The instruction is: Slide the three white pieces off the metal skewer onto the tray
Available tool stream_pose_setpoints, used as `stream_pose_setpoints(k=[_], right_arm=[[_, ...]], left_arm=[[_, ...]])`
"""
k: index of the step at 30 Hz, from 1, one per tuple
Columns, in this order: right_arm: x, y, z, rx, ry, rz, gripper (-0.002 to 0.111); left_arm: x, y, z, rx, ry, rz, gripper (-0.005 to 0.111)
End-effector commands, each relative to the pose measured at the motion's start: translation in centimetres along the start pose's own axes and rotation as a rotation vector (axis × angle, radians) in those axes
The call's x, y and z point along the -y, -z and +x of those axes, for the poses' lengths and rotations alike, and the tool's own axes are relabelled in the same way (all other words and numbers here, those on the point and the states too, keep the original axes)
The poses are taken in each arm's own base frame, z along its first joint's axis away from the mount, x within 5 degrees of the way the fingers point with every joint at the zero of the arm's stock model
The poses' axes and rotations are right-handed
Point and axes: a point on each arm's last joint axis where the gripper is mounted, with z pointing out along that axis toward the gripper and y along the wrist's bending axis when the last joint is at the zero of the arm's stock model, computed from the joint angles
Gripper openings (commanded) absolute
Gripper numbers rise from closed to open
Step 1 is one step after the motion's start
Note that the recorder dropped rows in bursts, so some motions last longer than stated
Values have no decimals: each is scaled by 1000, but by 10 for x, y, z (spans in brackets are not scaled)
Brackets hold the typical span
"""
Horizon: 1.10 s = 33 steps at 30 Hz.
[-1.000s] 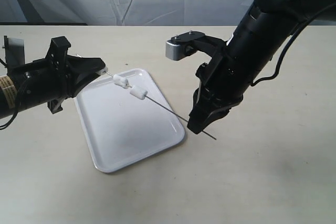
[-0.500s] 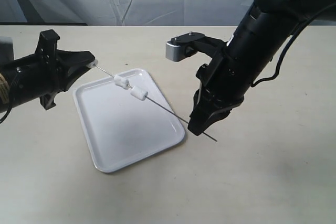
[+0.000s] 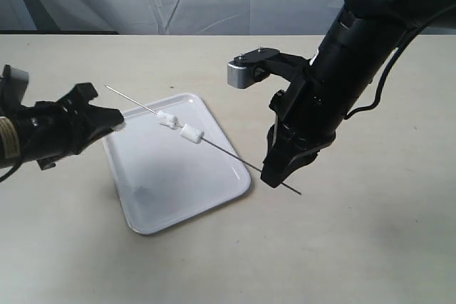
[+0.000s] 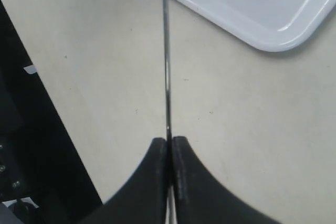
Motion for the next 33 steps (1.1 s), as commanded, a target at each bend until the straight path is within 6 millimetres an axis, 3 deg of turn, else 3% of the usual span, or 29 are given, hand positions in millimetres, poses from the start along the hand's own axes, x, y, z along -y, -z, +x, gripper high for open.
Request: stream_pose_setpoints(k=[1,9,16,28,33], right_arm=[[-1,2,2,-2,7,4,-1],[0,2,1,8,5,15,-1],[1,2,-1,22,3,28,-1],[3,2,-4,55,-44,57,-1],[6,3,-6,82,-72,78,-1]], left_arm=[[-4,-23,15,-86,-41,-24,17],[-20,-43,29,-145,-76,-80,17],[-21,-47,30,-154,-89,-55,40],[19,-39,28,-160,-34,343,41],[21,-36,32,-211,-31,383,41]])
